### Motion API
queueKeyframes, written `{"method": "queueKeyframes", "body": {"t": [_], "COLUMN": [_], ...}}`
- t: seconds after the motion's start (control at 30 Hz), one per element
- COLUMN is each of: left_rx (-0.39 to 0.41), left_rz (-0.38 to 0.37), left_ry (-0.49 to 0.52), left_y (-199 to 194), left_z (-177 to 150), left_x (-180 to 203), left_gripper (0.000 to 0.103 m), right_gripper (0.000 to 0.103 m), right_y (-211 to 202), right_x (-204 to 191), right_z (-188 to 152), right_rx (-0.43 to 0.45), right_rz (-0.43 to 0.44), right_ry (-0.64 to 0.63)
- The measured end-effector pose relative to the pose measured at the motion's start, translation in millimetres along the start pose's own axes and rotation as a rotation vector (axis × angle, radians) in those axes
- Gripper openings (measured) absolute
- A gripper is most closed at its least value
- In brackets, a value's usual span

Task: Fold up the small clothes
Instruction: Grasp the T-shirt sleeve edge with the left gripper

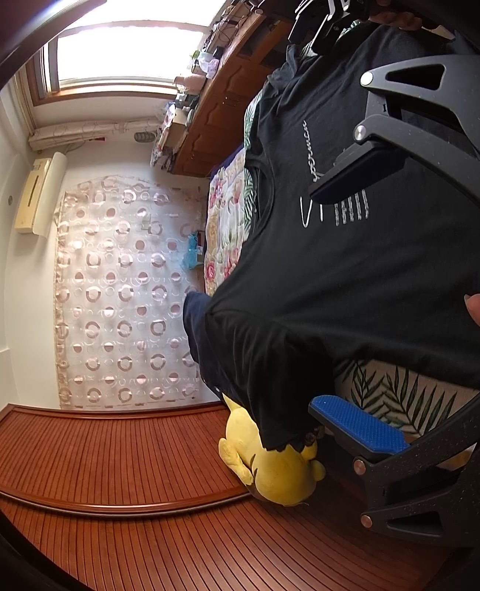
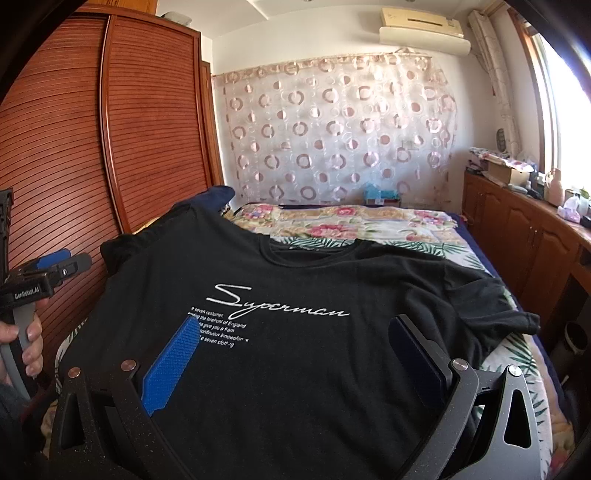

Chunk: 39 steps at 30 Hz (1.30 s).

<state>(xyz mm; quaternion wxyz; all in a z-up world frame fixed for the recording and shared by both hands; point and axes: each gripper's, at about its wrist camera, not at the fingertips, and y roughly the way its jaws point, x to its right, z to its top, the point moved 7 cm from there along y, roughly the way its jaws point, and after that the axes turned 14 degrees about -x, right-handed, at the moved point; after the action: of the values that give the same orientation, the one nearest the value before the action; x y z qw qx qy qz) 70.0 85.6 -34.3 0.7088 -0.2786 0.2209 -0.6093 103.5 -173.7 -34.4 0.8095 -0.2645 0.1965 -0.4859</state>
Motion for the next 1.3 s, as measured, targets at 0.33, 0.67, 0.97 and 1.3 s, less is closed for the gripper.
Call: {"method": "queueKeyframes", "body": {"t": [0.33,0.67,0.97,1.3], "left_rx": [-0.056,-0.134,-0.165,-0.164], "left_rz": [-0.068,-0.093,-0.042,-0.001], "left_ry": [-0.011,-0.081,-0.123,-0.096], "left_y": [28.5,68.3,101.5,102.8], "left_z": [3.0,18.9,30.4,28.6], "left_x": [-44.7,-104.7,-136.6,-141.0], "left_gripper": [0.097,0.062,0.036,0.007], "right_gripper": [0.102,0.102,0.102,0.102], "right_y": [31.8,45.3,49.7,52.0], "right_x": [6.6,4.2,-3.4,1.9], "right_z": [32.4,35.5,38.1,34.9], "right_rx": [-0.055,-0.075,-0.092,-0.098], "right_rz": [0.028,0.097,0.124,0.115], "right_ry": [-0.092,-0.111,-0.151,-0.127]}}
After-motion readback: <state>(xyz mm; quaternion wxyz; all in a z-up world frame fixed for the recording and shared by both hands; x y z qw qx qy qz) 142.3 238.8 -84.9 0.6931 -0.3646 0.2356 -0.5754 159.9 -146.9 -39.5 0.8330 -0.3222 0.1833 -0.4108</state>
